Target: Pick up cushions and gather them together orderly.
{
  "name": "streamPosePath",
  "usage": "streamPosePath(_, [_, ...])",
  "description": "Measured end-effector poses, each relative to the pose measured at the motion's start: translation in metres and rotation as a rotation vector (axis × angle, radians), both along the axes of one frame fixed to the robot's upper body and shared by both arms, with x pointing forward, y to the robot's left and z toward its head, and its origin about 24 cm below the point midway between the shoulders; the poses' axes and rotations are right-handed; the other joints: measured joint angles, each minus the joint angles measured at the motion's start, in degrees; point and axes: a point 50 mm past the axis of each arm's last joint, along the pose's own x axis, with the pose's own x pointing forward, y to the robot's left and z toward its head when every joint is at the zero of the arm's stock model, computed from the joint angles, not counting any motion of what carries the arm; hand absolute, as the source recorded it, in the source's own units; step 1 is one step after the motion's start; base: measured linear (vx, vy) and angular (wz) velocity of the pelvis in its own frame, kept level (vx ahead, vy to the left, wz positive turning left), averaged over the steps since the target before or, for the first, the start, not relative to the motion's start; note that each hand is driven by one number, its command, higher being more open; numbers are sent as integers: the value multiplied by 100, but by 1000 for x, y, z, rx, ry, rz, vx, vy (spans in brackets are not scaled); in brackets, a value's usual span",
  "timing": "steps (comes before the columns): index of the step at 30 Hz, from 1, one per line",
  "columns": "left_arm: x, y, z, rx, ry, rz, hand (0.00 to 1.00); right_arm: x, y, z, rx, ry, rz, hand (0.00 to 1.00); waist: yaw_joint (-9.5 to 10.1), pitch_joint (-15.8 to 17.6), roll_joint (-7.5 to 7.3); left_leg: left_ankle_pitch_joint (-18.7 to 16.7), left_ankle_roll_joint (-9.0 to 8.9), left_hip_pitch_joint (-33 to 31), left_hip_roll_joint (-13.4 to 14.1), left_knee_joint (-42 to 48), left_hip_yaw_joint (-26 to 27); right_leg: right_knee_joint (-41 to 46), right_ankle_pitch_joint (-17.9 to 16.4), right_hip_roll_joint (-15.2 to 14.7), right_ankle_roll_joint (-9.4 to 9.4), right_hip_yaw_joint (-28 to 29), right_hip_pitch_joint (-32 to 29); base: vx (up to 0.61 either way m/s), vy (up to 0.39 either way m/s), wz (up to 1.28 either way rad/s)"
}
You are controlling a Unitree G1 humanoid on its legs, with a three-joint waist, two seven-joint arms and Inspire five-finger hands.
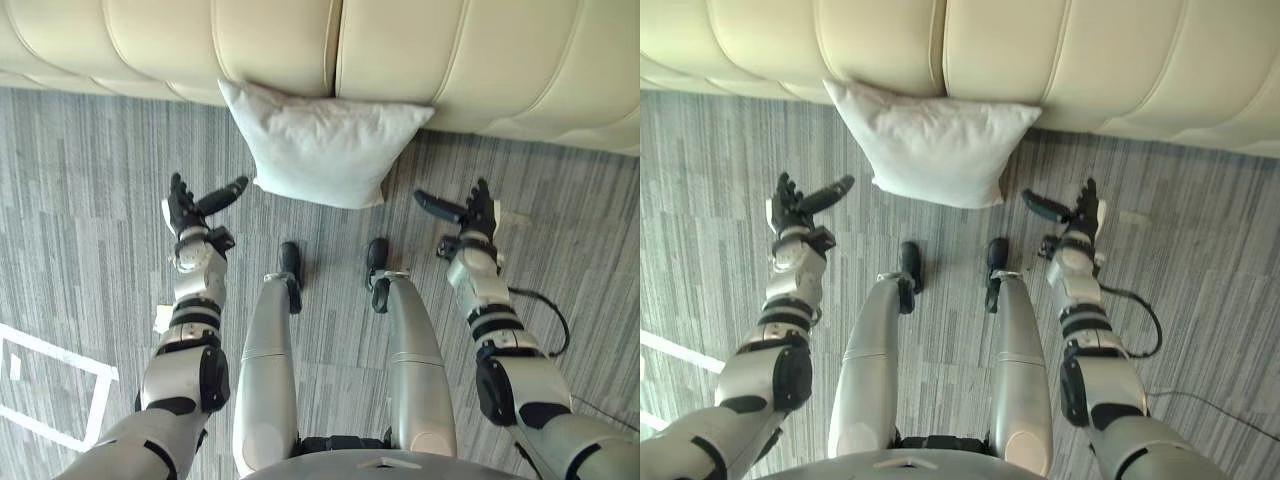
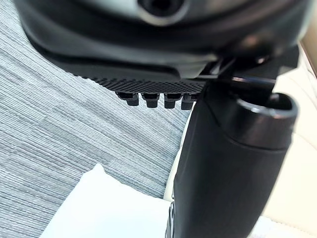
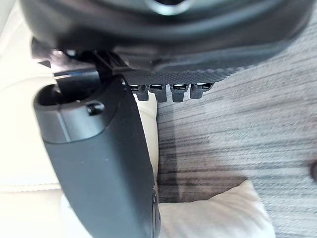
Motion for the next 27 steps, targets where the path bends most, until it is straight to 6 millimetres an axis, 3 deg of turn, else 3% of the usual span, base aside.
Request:
streamPosePath(1, [10,-12,23,54,-48,-47,100,10,7,28,9,-81,18,100,2,31,4,2,1,-389,-6,169,-51,165,13,-10,-18,-14,-375,-52,-33,10])
streamPosePath(6, [27,-44,68,145,-146,-141,100,23,22,83,43,-220,41,100,-1,86,9,151,44,-1148,-61,309,-85,333,120,-73,-2,-18,-1127,-37,-20,10])
streamPosePath(7, [28,-46,72,148,-155,-147,100,23,23,86,47,-228,41,0,-1,90,8,165,38,-1195,-67,310,-89,342,124,-79,1,-19,-1176,0,3,16])
streamPosePath(8, [30,-54,82,165,-179,-160,0,25,26,96,64,-251,43,0,-1,104,6,195,36,-1331,-87,329,-109,374,142,-91,-7,-23,-1309,12,8,13])
streamPosePath(12, [33,-84,115,187,-267,-200,0,28,43,124,108,-317,54,0,-4,121,4,226,13,-1719,-99,458,-204,527,155,-122,-28,-65,-1659,26,22,11])
streamPosePath(17, [31,-100,124,142,-291,-157,0,26,71,137,97,-352,97,0,-27,121,3,251,-1,-1768,-132,503,-239,629,148,-161,-37,-91,-1703,30,12,7])
streamPosePath(22, [26,-93,125,154,-309,-124,0,19,77,127,75,-360,105,0,-107,121,2,270,-8,-1831,-149,625,-348,692,149,-195,-39,-179,-1686,11,2,4])
streamPosePath(27, [15,-97,117,148,-344,-142,0,6,79,110,102,-384,126,0,-158,117,-1,272,-9,-1553,-146,629,-343,683,155,-197,-49,-175,-1408,-2,-2,-3])
